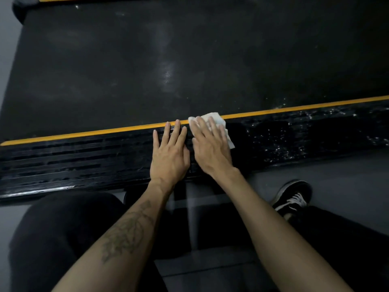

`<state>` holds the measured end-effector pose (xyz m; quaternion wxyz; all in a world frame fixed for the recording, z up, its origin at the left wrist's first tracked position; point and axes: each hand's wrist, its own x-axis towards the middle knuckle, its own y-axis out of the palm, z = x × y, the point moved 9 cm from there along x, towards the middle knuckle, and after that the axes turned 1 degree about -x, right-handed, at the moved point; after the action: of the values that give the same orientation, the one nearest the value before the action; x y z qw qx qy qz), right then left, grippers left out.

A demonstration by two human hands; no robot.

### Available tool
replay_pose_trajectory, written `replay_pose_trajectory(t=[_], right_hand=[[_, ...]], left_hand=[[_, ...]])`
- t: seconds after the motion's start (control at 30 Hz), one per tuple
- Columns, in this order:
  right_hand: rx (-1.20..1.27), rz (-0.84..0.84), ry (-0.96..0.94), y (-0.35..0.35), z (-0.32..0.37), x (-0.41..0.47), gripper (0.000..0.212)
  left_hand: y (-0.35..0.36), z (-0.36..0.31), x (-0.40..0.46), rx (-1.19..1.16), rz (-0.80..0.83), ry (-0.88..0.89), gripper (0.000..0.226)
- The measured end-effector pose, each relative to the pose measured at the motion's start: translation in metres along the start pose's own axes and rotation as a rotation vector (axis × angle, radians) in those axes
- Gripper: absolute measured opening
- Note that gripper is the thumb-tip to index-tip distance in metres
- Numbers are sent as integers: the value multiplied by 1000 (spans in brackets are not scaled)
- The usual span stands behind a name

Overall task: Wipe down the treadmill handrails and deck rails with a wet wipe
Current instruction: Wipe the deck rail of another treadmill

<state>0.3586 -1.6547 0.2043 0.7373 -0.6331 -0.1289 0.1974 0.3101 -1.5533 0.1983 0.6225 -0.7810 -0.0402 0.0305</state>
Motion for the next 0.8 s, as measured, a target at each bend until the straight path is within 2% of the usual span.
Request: replay_pose_trajectory(t=[0.07,0.17,0.23,0.37,0.43,0.47,0.6,0.63,0.73,0.8], right_hand=[[-30,-18,-48,-9,-17,0,54],[-12,-58,195,-18,-58,0,53],[55,-60,270,-15,-46,0,55],[25,33,-58,-2,4,-6,57],[-37,37,-158,-5,-7,-10,56],[-71,12,-145,-9,-20,-10,55],[1,-66,265,-19,-62,-16,56],[12,-55,282,-16,-53,-16,59],[-30,27,-2,0,-5,-16,61],[-111,51,-134,0,-6,-15,59]], left_hand=[[-1,1,1,-7,-6,-1,60],[-2,0,1,-1,-5,-6,63],[-2,0,1,-7,5,-8,65],[-1,0,1,-8,12,-8,61],[-1,0,1,-6,8,-13,59],[-1,0,1,-4,8,-14,59],[-1,0,2,-2,3,-18,59],[-1,0,2,-3,5,-19,59],[-1,0,2,0,11,-21,59],[-2,-1,2,2,15,-24,60]])
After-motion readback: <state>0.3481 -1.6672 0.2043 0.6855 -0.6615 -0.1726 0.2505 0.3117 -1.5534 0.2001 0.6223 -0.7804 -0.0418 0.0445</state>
